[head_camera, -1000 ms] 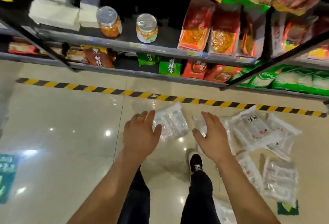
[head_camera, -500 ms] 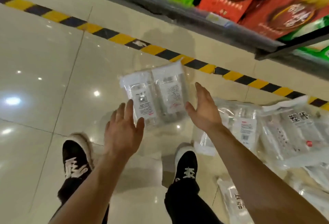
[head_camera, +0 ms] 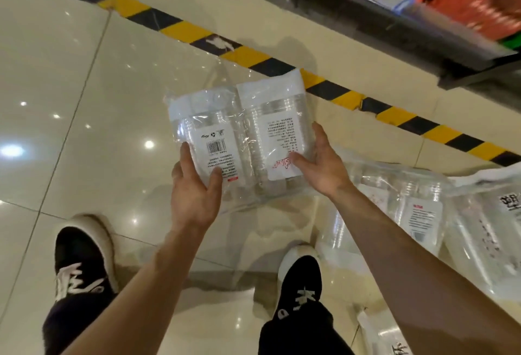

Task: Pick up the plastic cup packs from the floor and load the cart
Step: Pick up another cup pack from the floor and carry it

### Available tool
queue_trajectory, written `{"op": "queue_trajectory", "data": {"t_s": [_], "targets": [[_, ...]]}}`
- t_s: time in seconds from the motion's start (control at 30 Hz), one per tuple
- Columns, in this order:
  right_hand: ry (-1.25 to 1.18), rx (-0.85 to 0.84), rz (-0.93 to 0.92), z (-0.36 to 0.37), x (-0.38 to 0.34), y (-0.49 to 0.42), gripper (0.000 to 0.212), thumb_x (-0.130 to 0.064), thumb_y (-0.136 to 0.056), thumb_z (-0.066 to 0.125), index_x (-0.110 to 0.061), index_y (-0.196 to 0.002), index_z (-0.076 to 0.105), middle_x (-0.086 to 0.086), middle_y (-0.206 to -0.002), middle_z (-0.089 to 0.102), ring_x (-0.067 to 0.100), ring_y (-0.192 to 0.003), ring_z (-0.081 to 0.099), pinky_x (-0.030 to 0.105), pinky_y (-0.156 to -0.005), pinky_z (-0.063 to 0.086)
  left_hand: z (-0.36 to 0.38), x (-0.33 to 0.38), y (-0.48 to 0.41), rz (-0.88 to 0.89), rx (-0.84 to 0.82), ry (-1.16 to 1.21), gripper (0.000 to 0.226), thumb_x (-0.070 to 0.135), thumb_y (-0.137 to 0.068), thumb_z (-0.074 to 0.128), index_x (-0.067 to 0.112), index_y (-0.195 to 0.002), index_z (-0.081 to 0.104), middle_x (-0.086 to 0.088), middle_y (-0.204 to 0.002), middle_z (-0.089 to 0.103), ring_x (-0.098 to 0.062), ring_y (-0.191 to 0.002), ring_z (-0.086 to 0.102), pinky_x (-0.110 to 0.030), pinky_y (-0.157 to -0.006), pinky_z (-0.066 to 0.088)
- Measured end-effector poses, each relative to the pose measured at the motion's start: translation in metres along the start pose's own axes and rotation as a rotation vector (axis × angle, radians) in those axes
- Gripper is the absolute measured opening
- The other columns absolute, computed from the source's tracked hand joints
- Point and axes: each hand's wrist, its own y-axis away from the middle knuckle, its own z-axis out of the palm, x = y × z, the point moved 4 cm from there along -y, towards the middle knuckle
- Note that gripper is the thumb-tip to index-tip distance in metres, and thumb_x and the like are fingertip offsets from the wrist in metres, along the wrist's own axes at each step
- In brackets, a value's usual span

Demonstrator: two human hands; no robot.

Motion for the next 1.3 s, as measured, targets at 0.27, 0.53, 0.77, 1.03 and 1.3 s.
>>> {"op": "queue_trajectory", "data": {"t_s": [0.27, 0.53, 0.77, 1.03, 1.3], "targets": [[-0.048, 0.105, -0.123, -0.079, -0.145, 0.127, 0.056, -0.036, -0.093, 0.061, -0.034, -0.142, 0.034, -0.022, -0.104, 0.056, 0.005, -0.094, 0.059, 0.001, -0.065, 0.038, -0.165, 0.118, 0.063, 0.098, 0.208, 0.016, 0.066, 0.039, -0.096, 0.051, 0.022, -0.152, 0.022, -0.014, -0.146, 0.037, -0.027, -0.131, 0.036, -0.030, -0.096, 0.028], [0.009, 0.266, -0.310, -0.209, -0.347, 0.319, 0.059, -0.045, -0.092, 0.058, -0.018, -0.135, 0.029, -0.003, -0.109, 0.061, 0.023, -0.093, 0.061, 0.030, -0.067, 0.040, -0.388, 0.286, 0.184, 0.276, 0.430, 0.092, 0.067, 0.051, -0.090, 0.043, 0.019, -0.148, 0.034, -0.008, -0.142, 0.046, -0.019, -0.131, 0.037, -0.024, -0.096, 0.029], [0.077, 0.283, -0.542, -0.271, -0.499, 0.482, 0.052, -0.058, -0.090, 0.050, -0.035, -0.133, 0.032, -0.002, -0.117, 0.062, 0.027, -0.104, 0.061, 0.042, -0.080, 0.049, -0.574, 0.374, 0.303, 0.292, 0.603, 0.135, 0.065, 0.047, -0.083, 0.047, 0.032, -0.144, 0.036, -0.004, -0.134, 0.052, -0.021, -0.123, 0.047, -0.028, -0.090, 0.036], [0.116, 0.237, -0.905, -0.233, -0.644, 0.615, 0.050, -0.049, -0.091, 0.058, -0.030, -0.134, 0.041, -0.009, -0.115, 0.062, 0.012, -0.096, 0.060, 0.029, -0.073, 0.042, -0.733, 0.361, 0.398, 0.188, 0.735, 0.203, 0.055, 0.034, -0.091, 0.056, 0.036, -0.142, 0.036, -0.006, -0.128, 0.054, -0.023, -0.115, 0.051, -0.029, -0.082, 0.034], [0.171, 0.051, -1.011, -0.072, -0.777, 0.705, 0.054, -0.047, -0.093, 0.055, -0.030, -0.137, 0.029, -0.011, -0.115, 0.055, 0.012, -0.098, 0.057, 0.030, -0.073, 0.041, -0.905, 0.244, 0.438, 0.083, 0.860, 0.171, 0.052, 0.040, -0.090, 0.053, 0.037, -0.139, 0.037, -0.005, -0.120, 0.056, -0.026, -0.107, 0.056, -0.032, -0.078, 0.041]]}}
